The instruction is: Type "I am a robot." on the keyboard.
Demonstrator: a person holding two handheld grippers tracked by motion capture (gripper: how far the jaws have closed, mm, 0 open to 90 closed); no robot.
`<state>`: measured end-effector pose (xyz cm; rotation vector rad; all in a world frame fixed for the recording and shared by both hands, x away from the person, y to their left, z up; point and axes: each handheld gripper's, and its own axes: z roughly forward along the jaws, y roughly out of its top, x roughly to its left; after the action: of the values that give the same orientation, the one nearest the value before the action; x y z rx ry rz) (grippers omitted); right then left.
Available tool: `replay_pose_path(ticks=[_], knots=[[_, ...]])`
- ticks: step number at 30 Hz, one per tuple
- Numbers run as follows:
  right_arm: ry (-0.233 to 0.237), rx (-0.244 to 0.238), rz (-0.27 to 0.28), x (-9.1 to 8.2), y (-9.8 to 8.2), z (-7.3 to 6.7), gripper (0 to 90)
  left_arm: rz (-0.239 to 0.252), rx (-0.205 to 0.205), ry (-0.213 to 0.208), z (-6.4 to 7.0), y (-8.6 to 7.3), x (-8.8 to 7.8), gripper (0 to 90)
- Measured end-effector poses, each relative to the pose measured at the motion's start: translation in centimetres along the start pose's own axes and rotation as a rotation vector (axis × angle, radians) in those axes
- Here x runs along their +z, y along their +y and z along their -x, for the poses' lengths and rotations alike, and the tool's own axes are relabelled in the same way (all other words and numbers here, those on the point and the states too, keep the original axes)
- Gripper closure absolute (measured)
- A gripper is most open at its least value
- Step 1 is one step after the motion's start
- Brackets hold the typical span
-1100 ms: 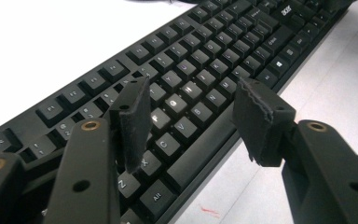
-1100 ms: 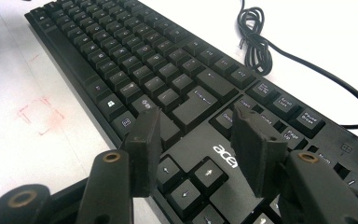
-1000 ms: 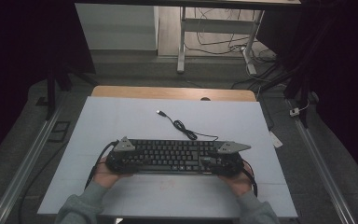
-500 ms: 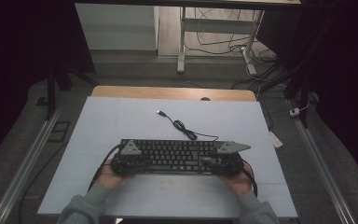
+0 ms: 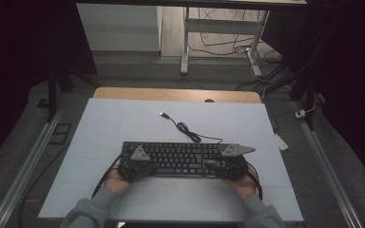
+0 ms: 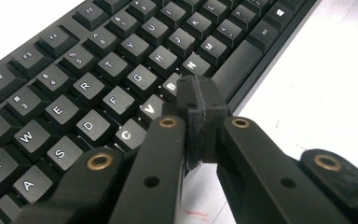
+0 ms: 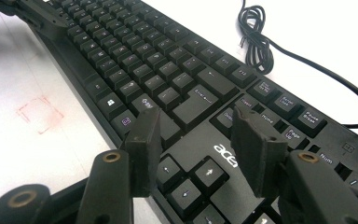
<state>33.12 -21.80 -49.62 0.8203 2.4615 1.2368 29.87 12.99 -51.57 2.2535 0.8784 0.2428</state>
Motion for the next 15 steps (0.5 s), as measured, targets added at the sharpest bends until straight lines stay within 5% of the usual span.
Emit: replay_pose_path(ticks=[15], knots=[[-0.001, -0.002, 0.003, -0.04, 0.02, 0.0, 52.7, -0.016, 0.016, 0.008, 0.21, -0.21, 0.59, 88.8]])
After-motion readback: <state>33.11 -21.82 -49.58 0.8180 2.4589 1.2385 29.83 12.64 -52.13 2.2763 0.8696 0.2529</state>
